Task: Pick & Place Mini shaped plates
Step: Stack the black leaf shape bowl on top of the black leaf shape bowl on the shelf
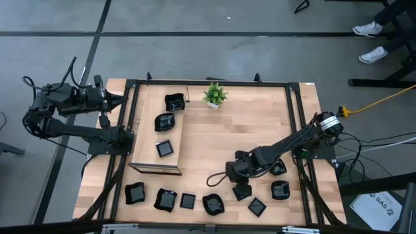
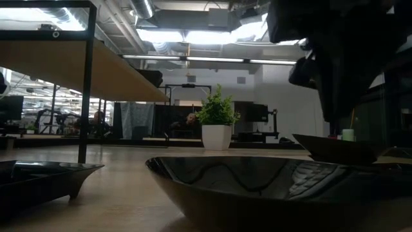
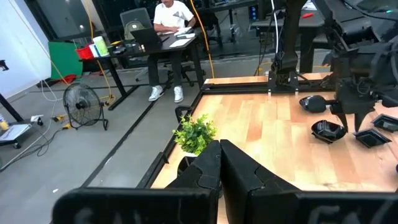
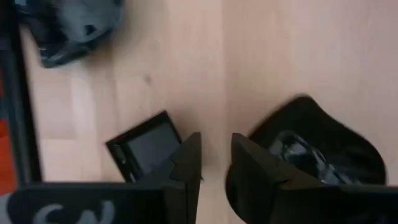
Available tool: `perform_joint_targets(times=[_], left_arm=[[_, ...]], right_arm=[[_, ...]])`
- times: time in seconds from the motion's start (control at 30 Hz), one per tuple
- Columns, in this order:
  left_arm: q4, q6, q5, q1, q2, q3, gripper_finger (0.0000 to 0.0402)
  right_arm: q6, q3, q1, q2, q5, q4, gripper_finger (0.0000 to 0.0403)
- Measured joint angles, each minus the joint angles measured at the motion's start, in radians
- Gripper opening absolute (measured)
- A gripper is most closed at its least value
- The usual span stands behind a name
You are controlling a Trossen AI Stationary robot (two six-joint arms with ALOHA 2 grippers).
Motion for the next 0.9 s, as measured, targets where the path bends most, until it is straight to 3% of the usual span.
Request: perform_joint_targets(times=[0.2,0.33,0.9], left_arm=[[0.0,0.0,0.0,0.0,0.0,0.0,0.0004],[0.0,0.0,0.0,0.0,0.0,0.0,0.0004],[0.0,0.0,0.0,0.0,0.0,0.0,0.0004]], right_arm=[[0.147,0.0,0.018,0.005,0.1,-0.03,0.0088],[0.199,0.0,0.026,0.032,0.113,-0.027,0.0088],[0.236,0.0,0.047,0.071,0.183,-0.016,0.0088]])
